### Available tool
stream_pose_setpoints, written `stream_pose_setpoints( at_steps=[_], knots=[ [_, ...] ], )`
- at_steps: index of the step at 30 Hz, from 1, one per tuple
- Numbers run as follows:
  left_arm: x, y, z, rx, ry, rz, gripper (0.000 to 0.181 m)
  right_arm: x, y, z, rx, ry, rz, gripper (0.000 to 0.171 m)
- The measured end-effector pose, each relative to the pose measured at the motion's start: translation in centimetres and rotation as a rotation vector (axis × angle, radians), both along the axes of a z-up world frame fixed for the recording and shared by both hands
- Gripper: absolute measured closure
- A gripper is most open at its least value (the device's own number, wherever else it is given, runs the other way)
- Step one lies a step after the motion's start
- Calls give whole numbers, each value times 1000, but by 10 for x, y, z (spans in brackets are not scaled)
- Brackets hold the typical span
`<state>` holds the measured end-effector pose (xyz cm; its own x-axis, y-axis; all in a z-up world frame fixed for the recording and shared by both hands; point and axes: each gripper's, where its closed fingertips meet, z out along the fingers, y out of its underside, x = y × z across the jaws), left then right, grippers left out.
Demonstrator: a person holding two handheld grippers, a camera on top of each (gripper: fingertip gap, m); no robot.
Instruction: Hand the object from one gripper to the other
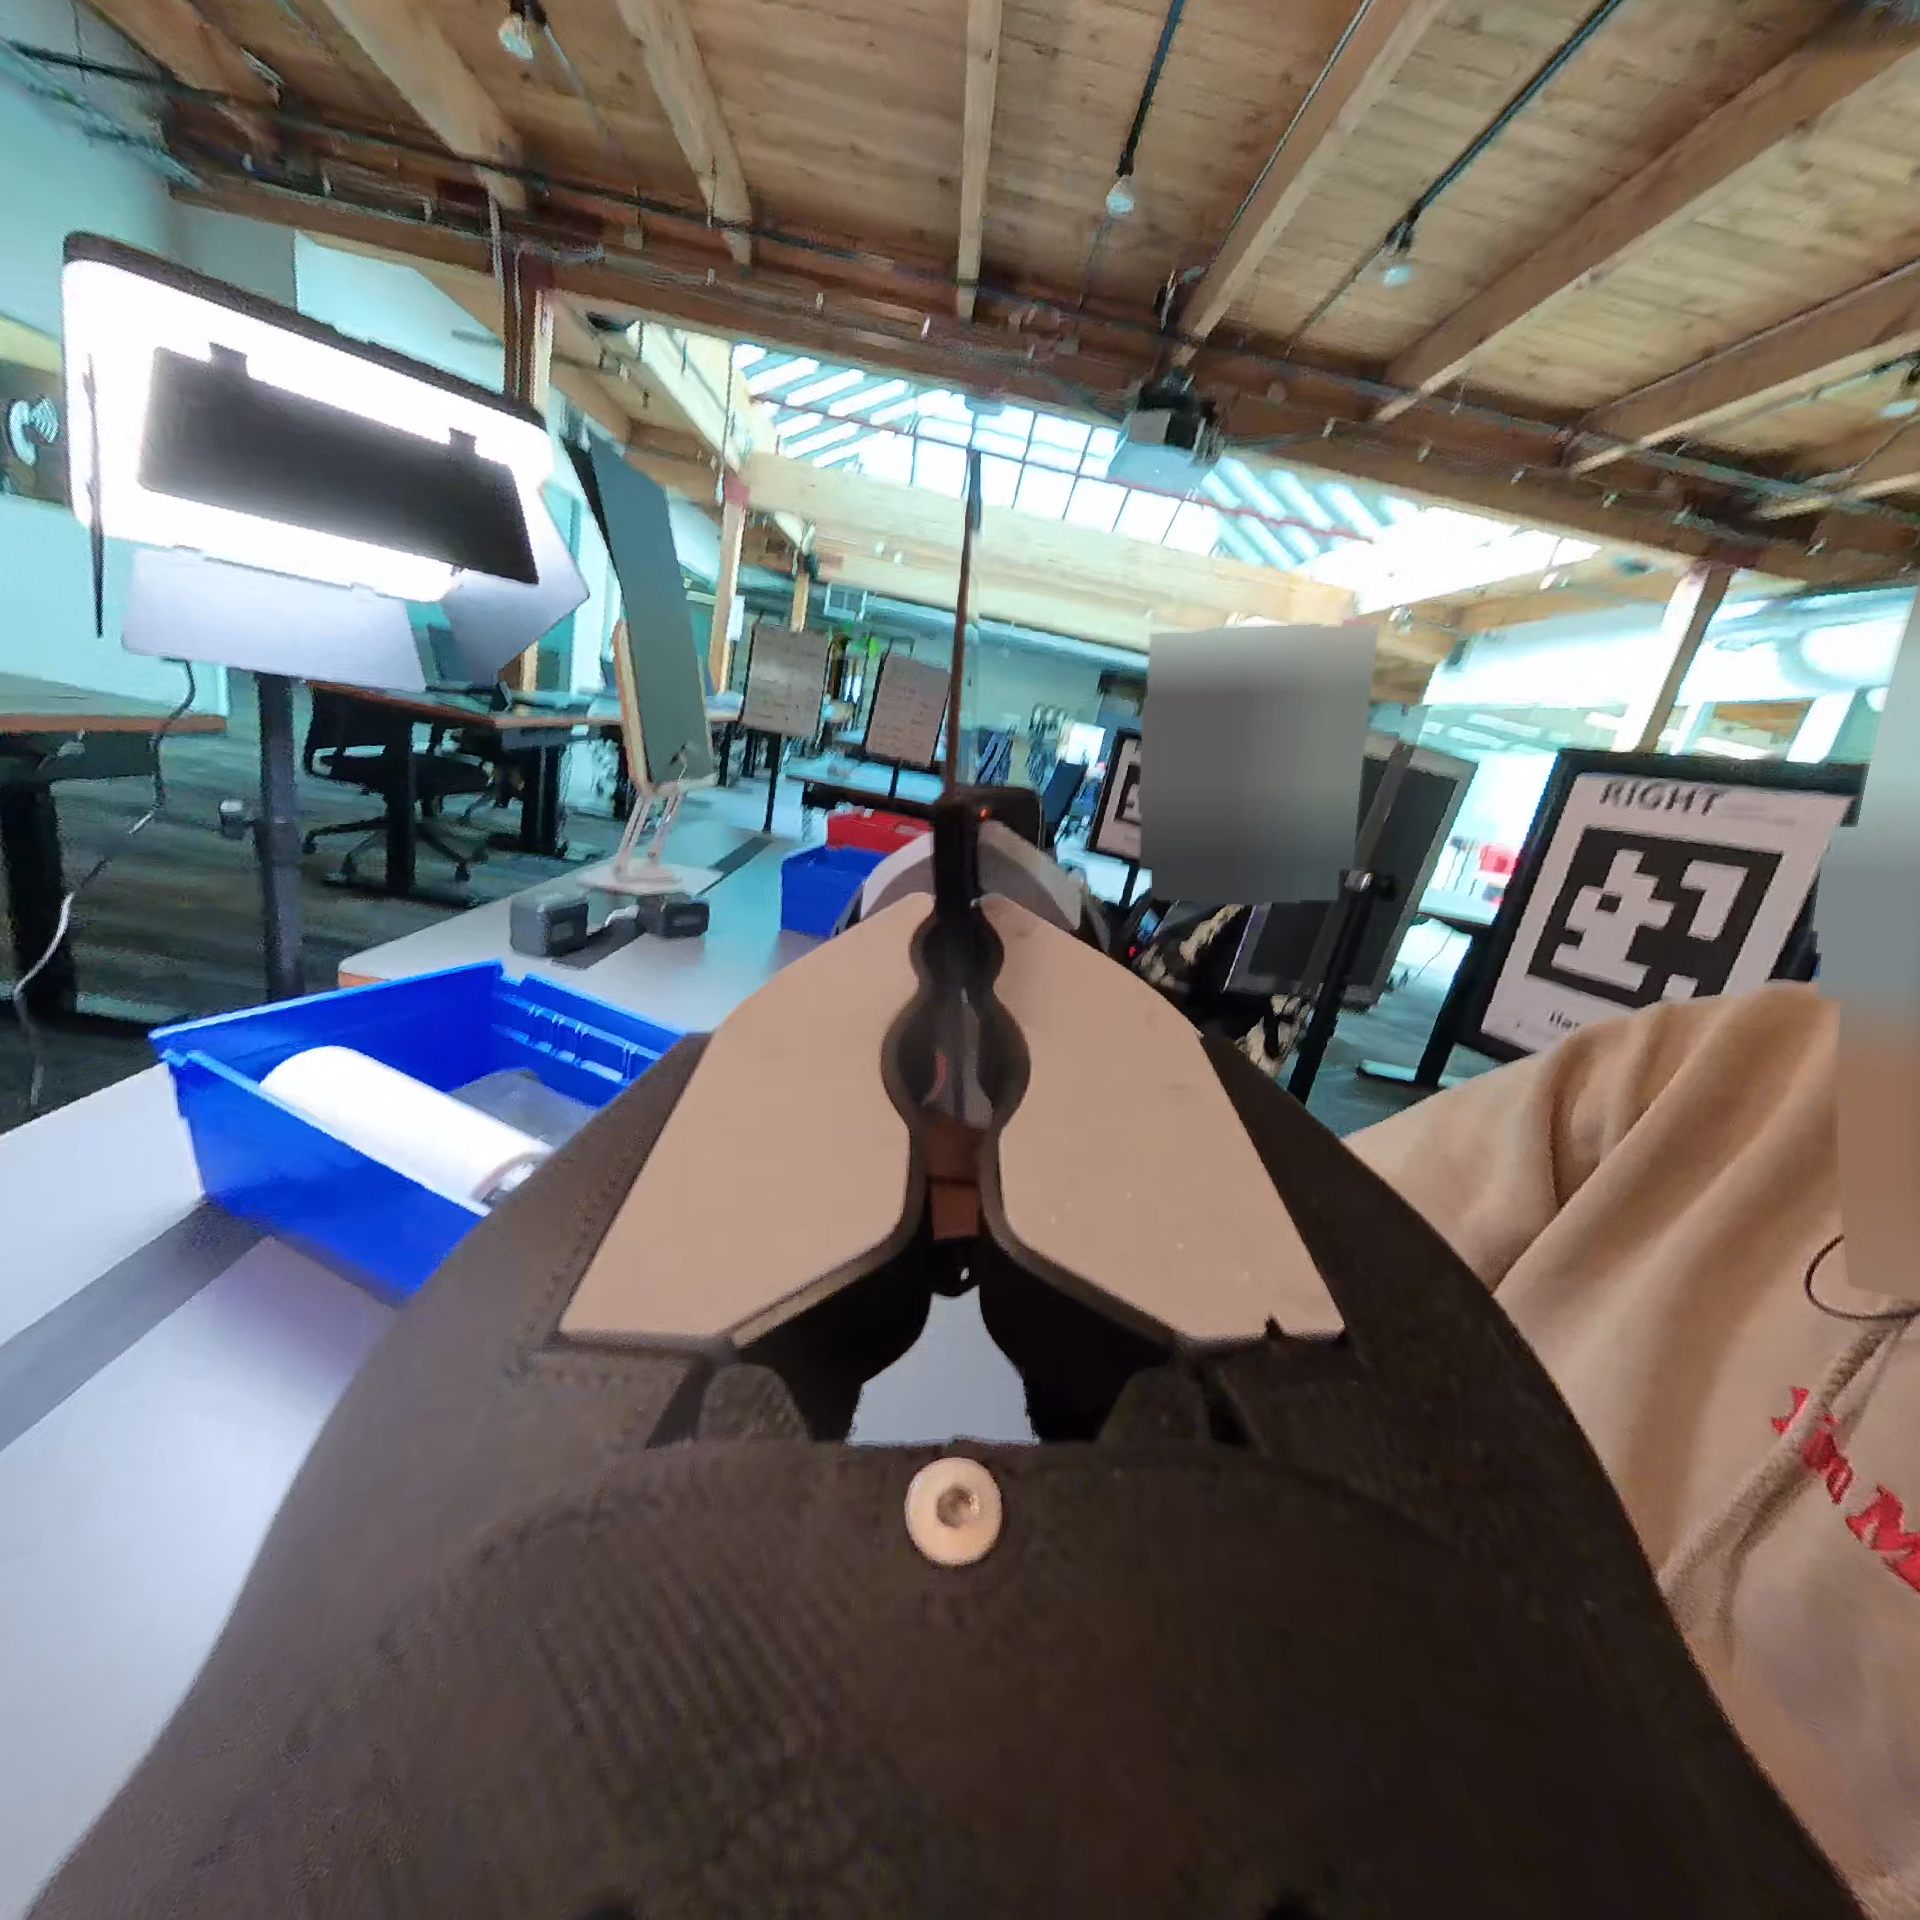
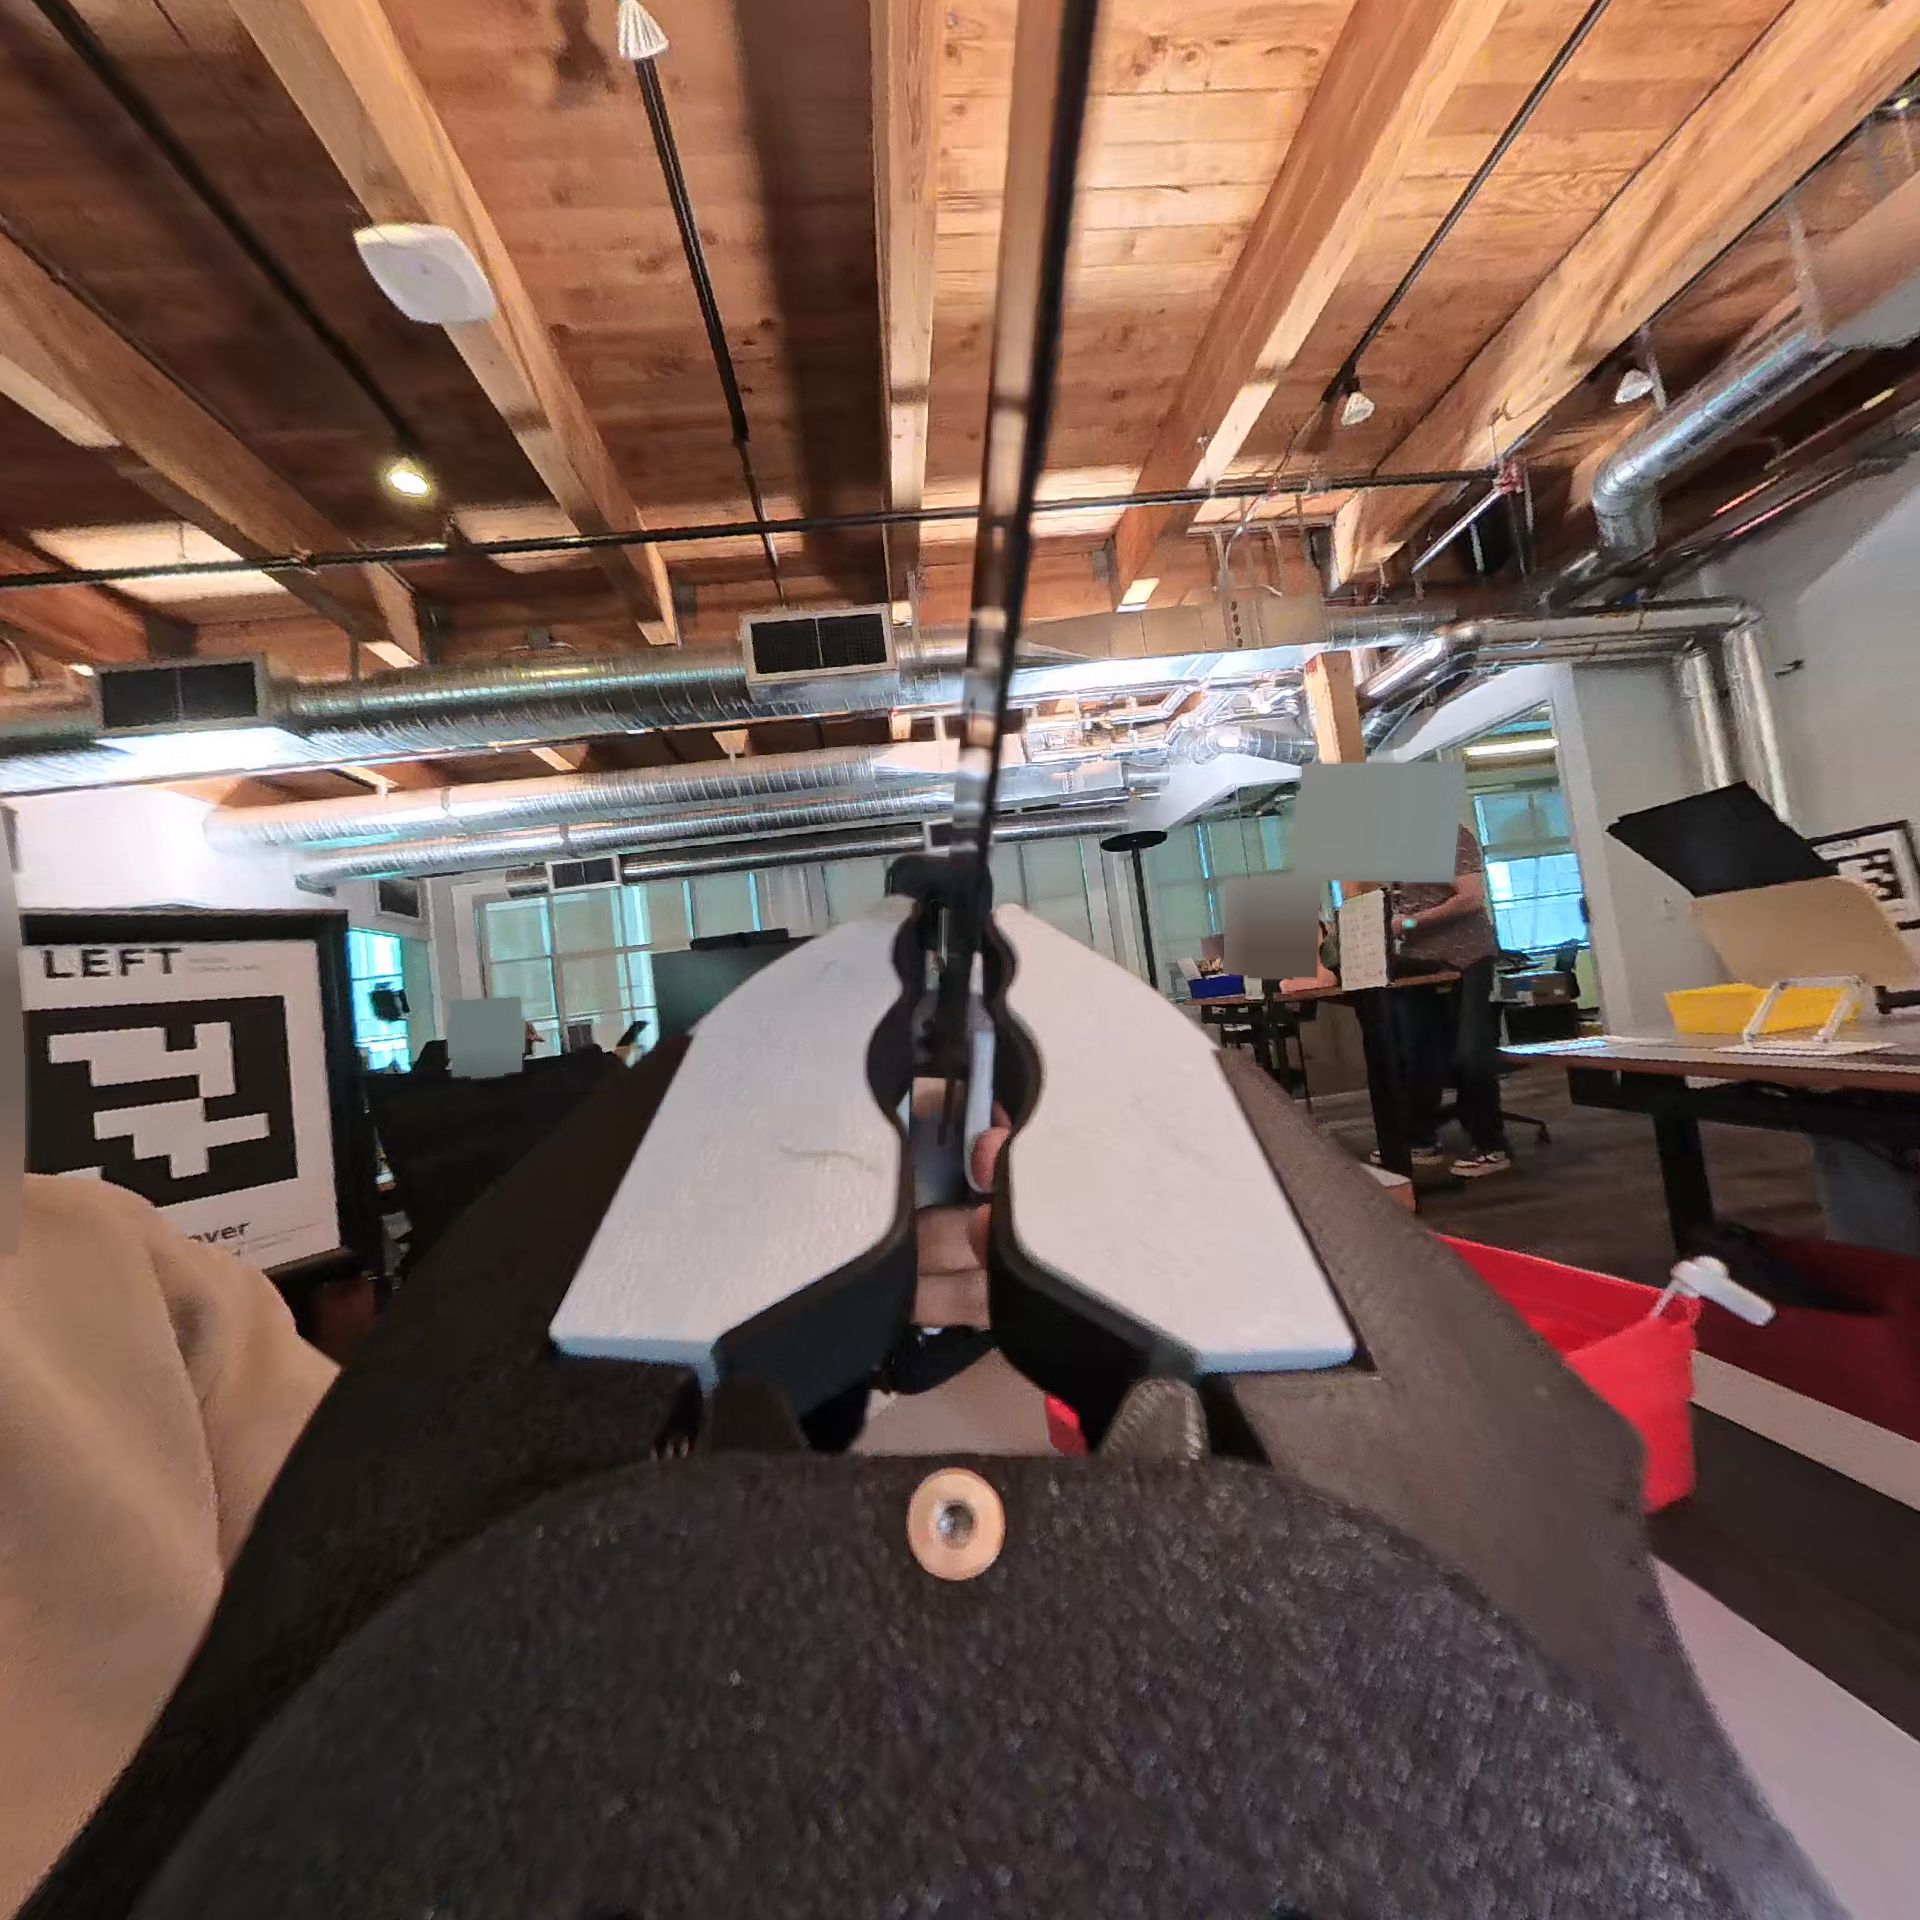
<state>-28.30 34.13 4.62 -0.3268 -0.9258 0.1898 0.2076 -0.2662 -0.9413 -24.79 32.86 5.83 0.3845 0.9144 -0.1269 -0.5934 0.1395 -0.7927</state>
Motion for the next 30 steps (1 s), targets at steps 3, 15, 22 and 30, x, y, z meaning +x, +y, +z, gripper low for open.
stream_pose_setpoints(
  at_steps=[3,15,22,30],
  knots=[
    [-2,5,9,-57,-152,21,170,2,1,1,15,12,-38,170],
    [2,10,4,-64,-147,43,179,15,12,0,-58,72,-51,161],
    [-16,27,17,-138,-264,87,178,26,8,7,-20,108,-63,170],
    [-10,36,8,-102,-201,167,178,-11,28,-30,-123,54,-15,168]
  ],
)
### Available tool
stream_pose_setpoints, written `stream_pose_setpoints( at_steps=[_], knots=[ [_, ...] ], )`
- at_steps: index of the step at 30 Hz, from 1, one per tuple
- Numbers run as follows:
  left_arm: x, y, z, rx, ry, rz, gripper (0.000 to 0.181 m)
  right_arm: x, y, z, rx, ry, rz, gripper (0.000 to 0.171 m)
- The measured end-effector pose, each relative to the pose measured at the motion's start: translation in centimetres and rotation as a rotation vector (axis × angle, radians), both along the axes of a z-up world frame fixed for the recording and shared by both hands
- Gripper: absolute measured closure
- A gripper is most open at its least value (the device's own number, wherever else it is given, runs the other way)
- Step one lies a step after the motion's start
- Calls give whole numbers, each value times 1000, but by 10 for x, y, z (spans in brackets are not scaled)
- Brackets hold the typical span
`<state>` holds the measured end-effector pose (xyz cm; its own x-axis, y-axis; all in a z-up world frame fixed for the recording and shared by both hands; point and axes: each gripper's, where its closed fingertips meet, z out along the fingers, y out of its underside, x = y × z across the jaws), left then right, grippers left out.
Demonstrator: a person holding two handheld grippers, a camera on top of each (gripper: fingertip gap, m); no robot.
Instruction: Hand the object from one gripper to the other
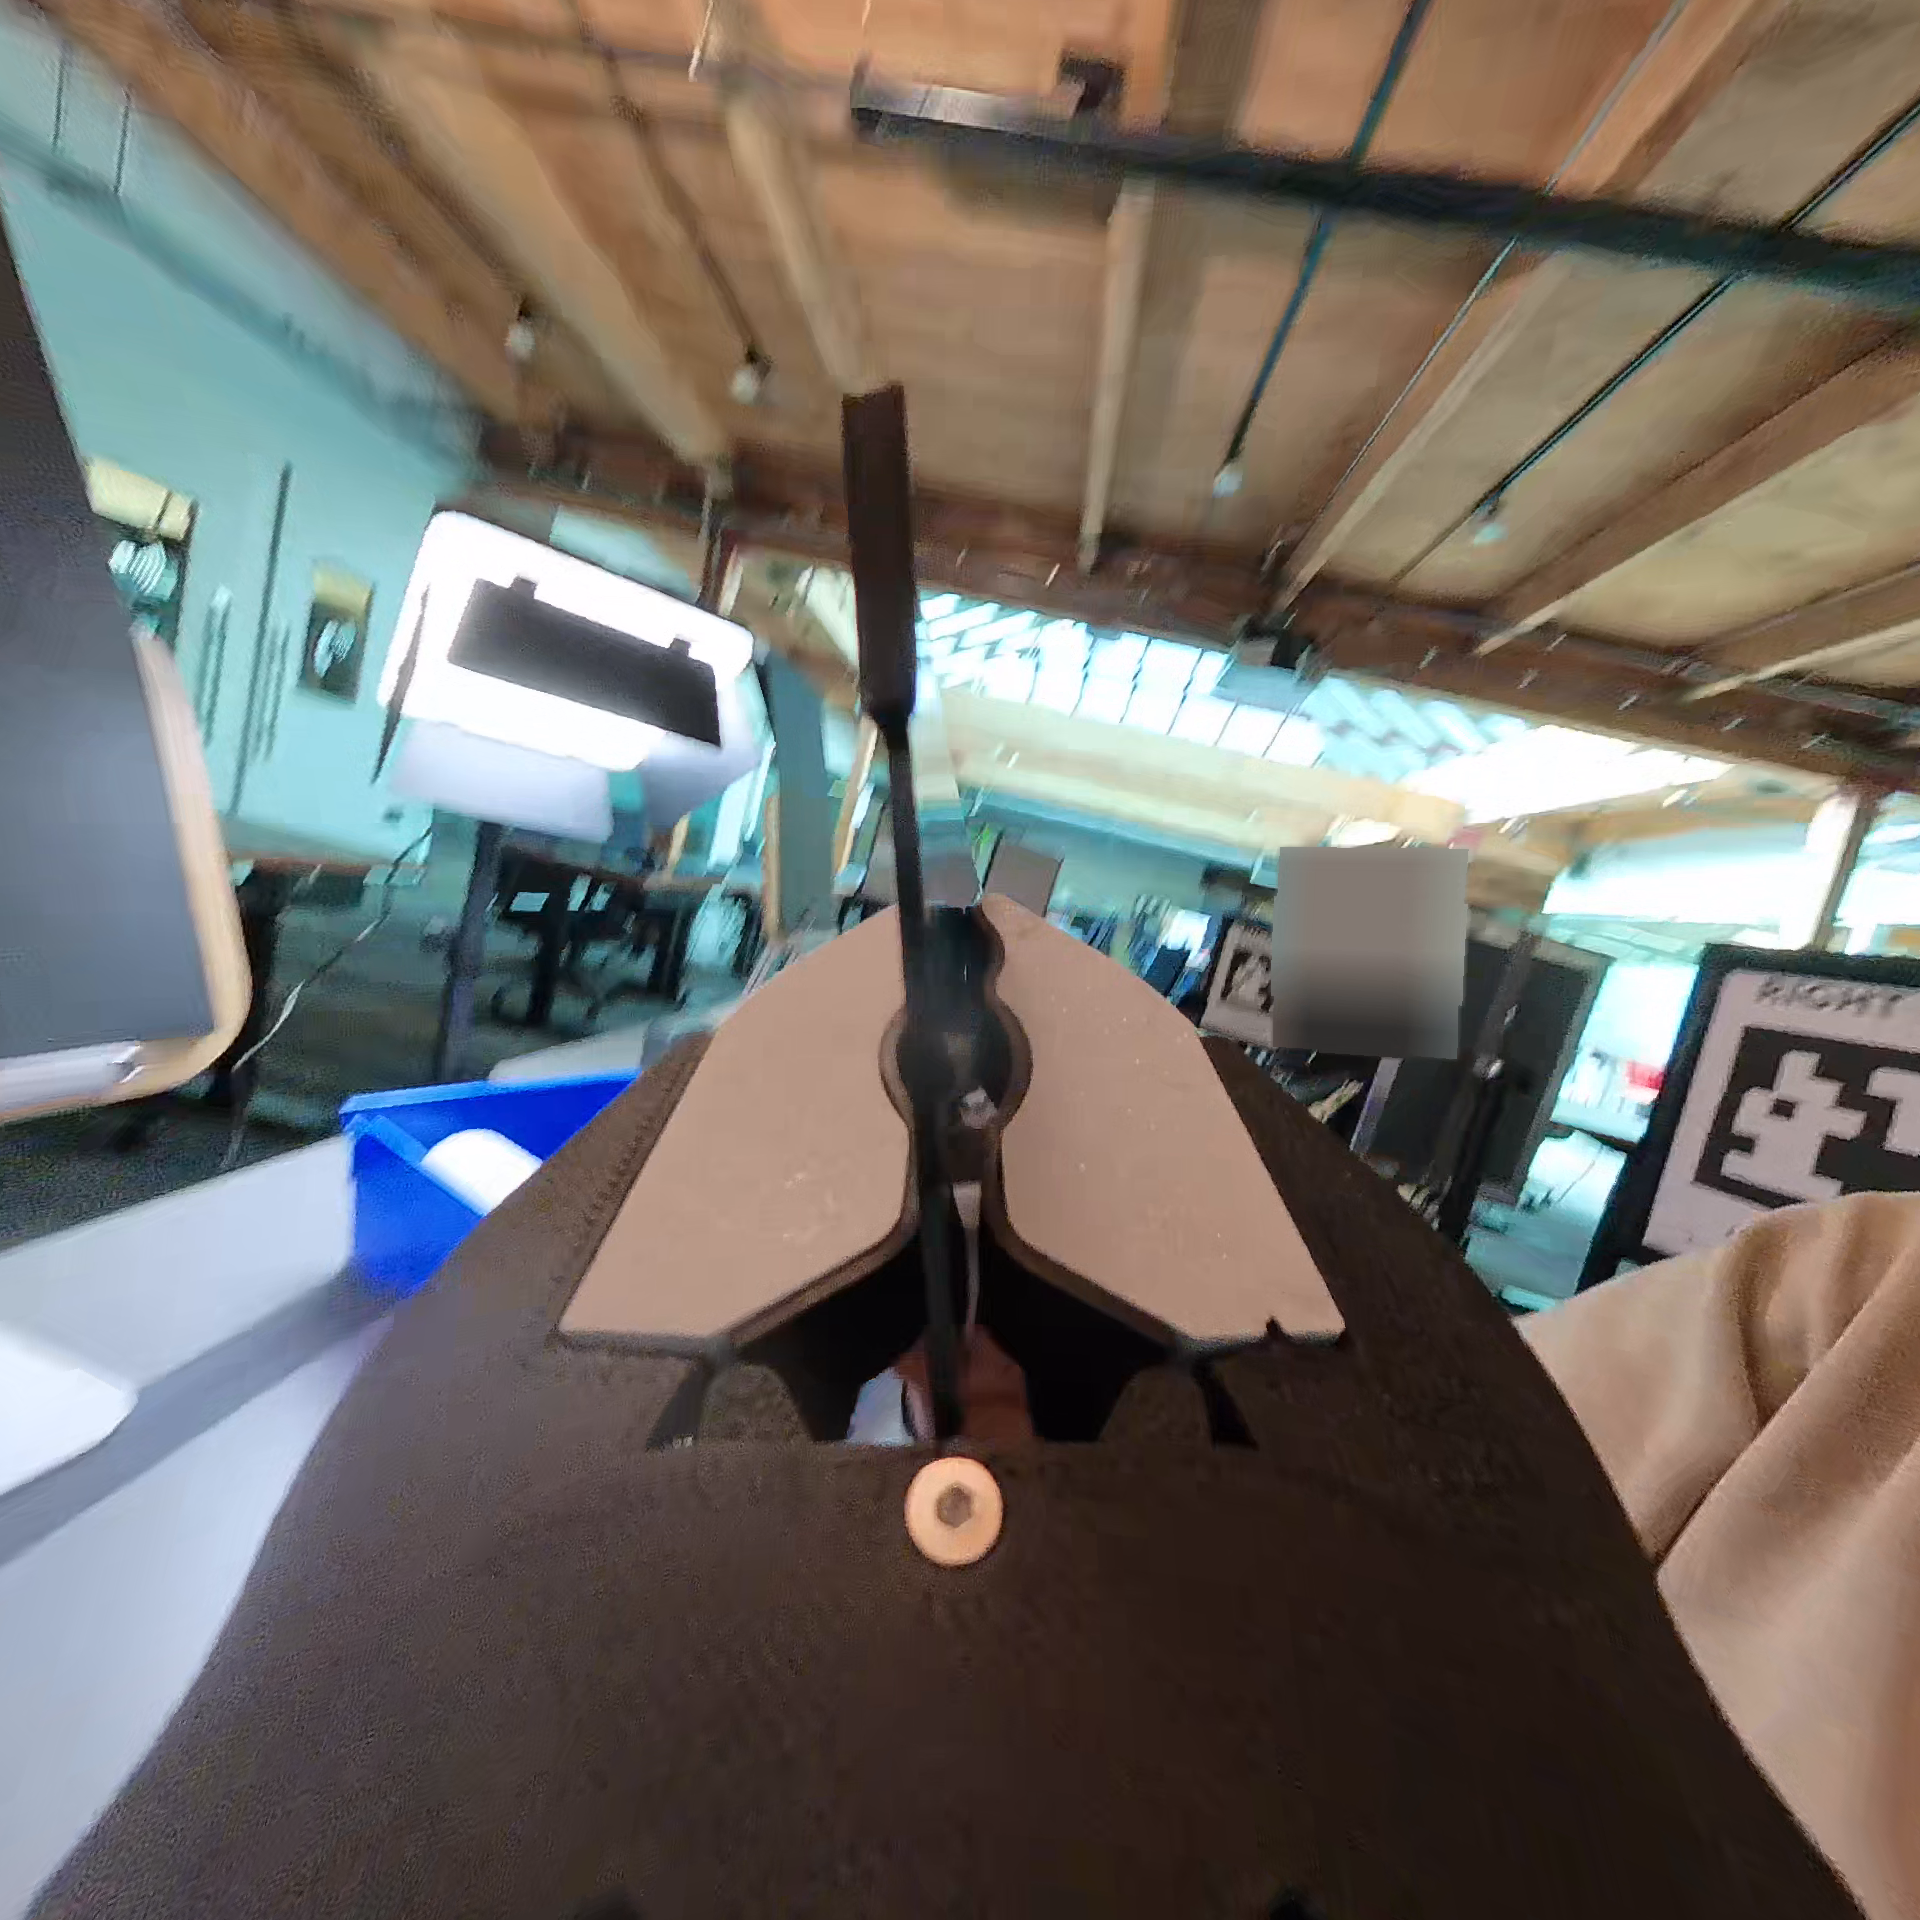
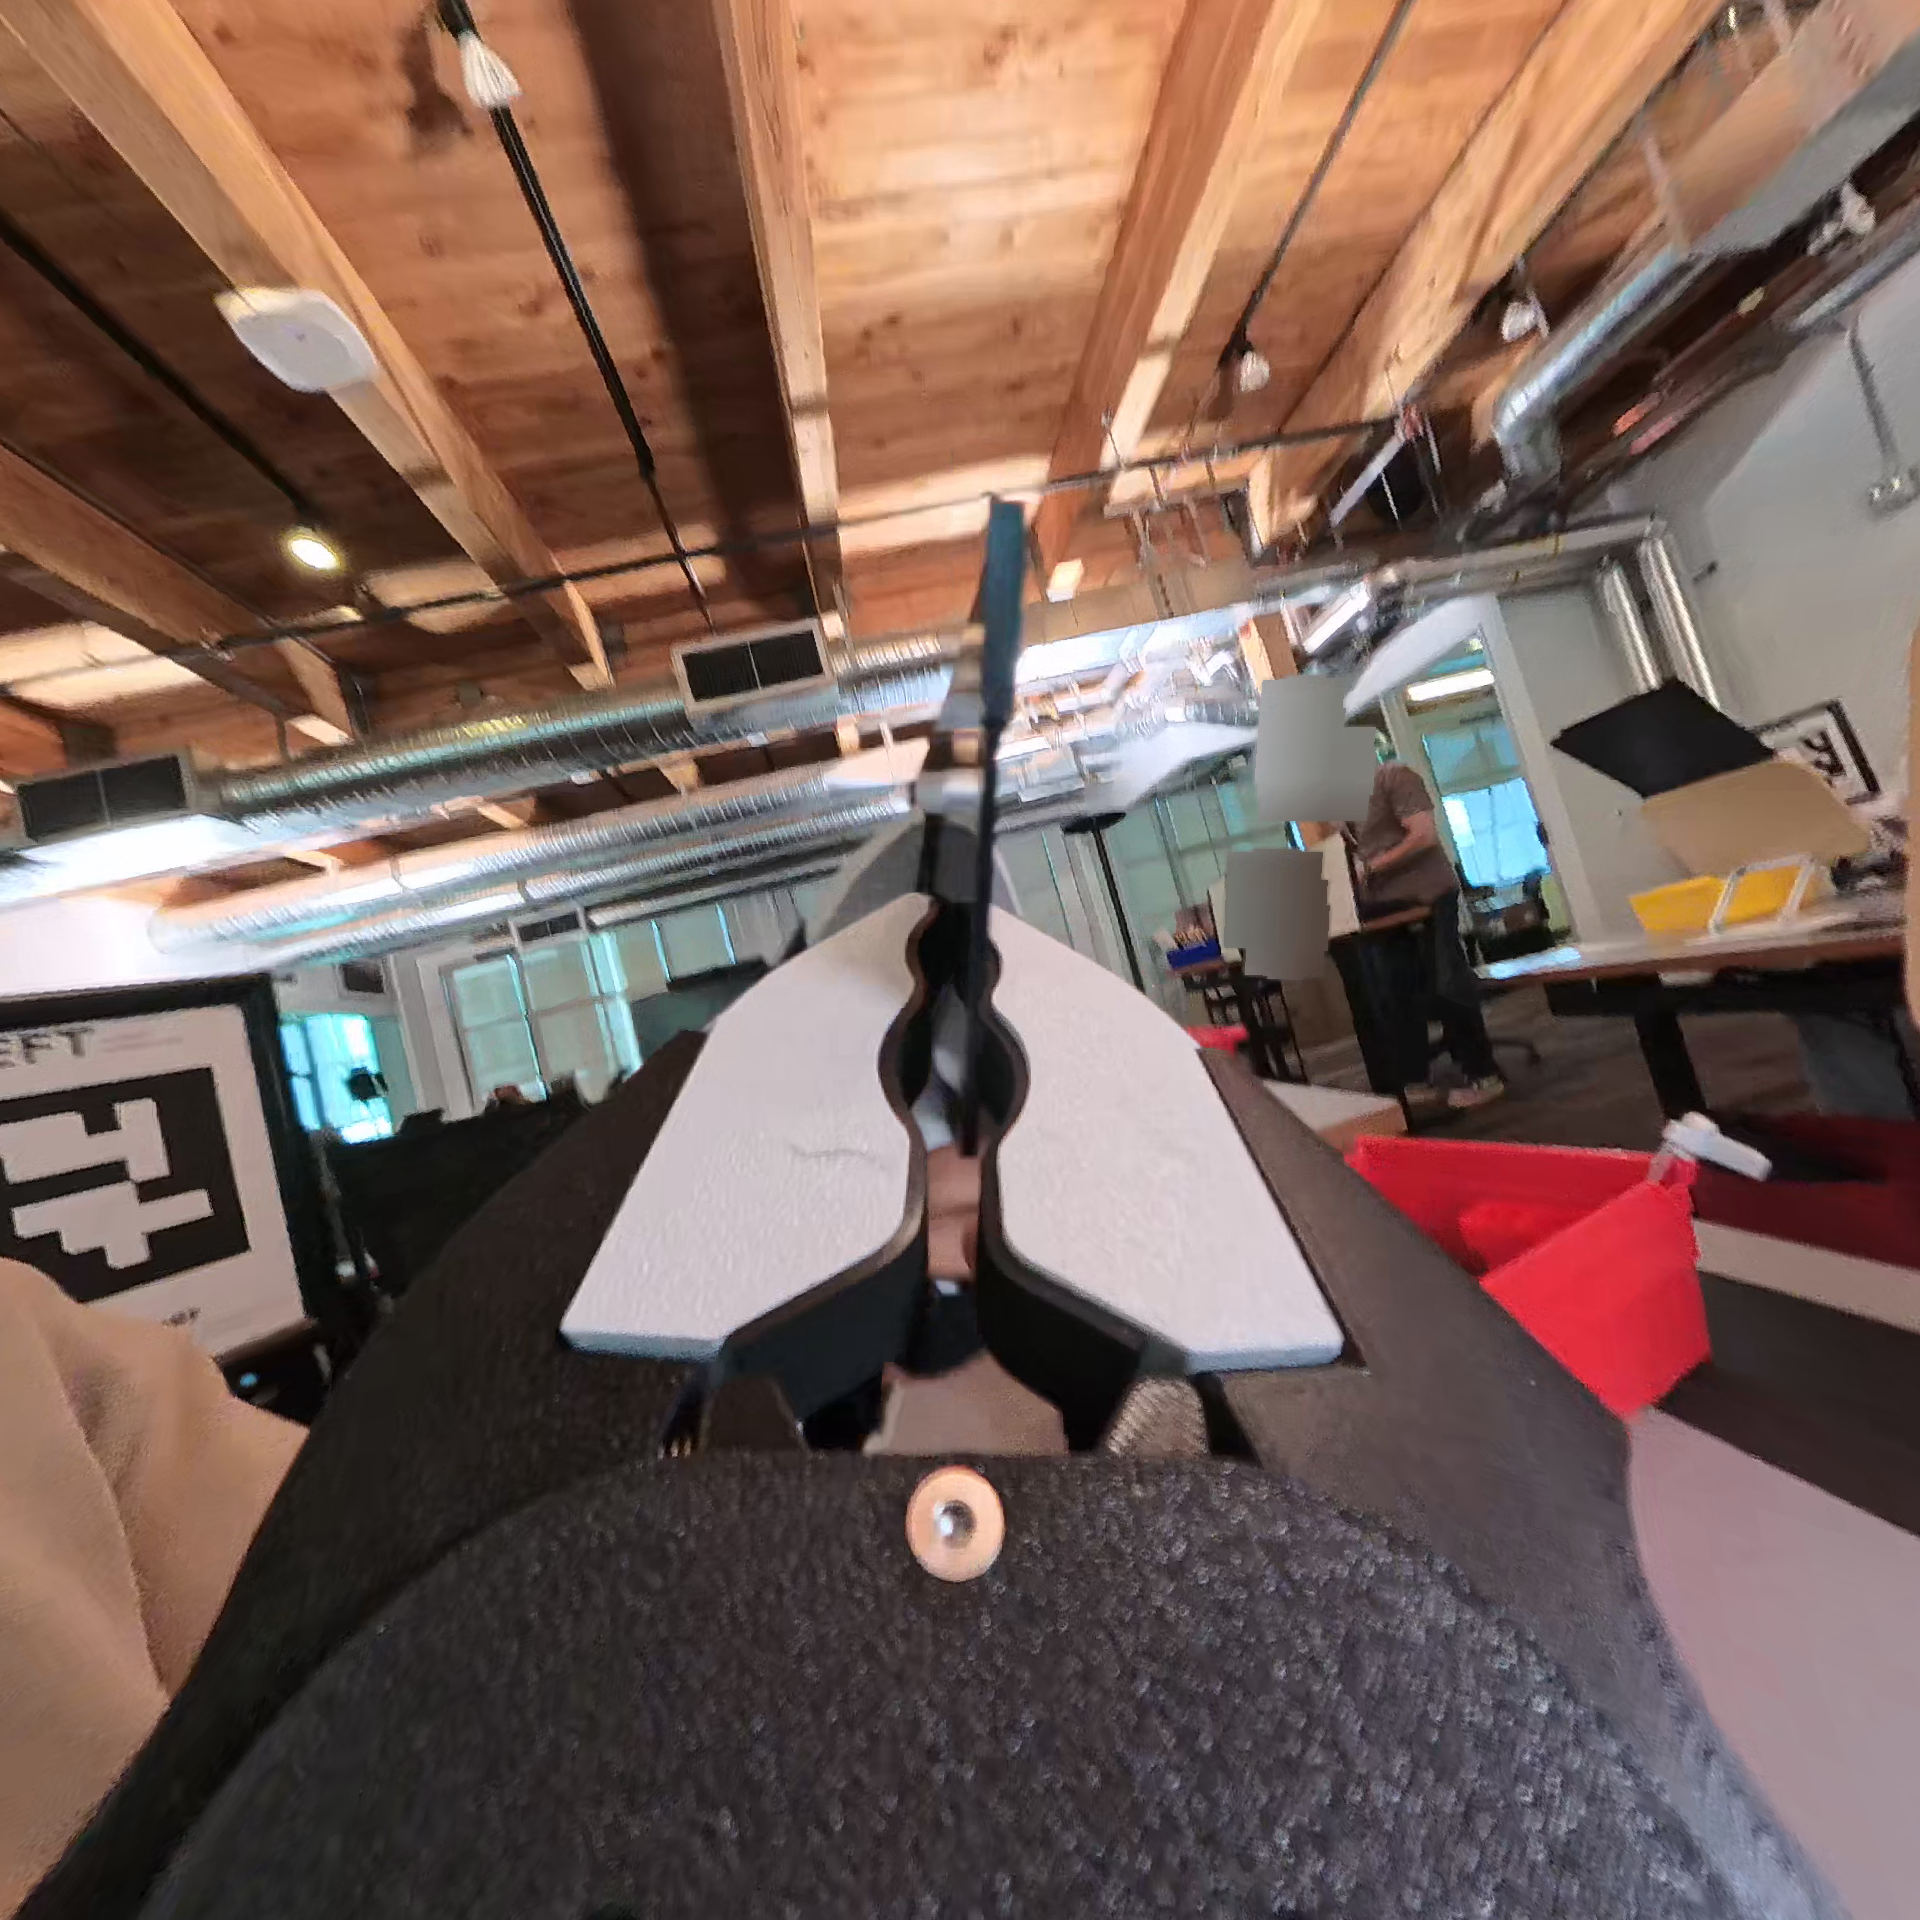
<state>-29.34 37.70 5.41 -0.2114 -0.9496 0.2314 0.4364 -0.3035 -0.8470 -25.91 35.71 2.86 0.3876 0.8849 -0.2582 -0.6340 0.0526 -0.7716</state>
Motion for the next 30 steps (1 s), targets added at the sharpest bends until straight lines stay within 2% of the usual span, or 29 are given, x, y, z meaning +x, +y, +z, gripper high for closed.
stream_pose_setpoints(
  at_steps=[3,5,7,10,14,16,19,21,22,23,26,28,30],
  knots=[
    [-6,20,-6,20,149,132,179,9,26,-21,-119,-221,-94,154],
    [-8,32,-18,50,298,215,179,33,43,-31,-148,-375,-260,134],
    [-7,41,-31,49,407,272,179,53,50,-34,-96,-555,-457,122],
    [6,44,-56,22,547,267,179,42,52,-51,23,-930,-643,104],
    [20,40,-79,-6,649,219,179,13,69,-112,29,-1364,-752,75],
    [20,42,-84,13,693,250,179,8,77,-127,-2,-1361,-778,71],
    [21,36,-82,21,697,224,179,19,88,-136,-65,-1327,-844,80],
    [22,35,-83,30,694,221,179,18,87,-137,-42,-1288,-821,80],
    [22,35,-80,39,669,217,176,17,87,-136,-40,-1275,-814,81],
    [23,32,-73,59,619,197,166,14,85,-134,-34,-1241,-786,81],
    [19,3,-44,173,430,61,134,-4,71,-118,-61,-1036,-575,82],
    [12,-15,-33,245,346,-26,119,-20,50,-99,-64,-857,-325,82],
    [10,-25,-36,280,341,-89,108,-29,26,-80,-62,-709,-82,82]
  ],
)
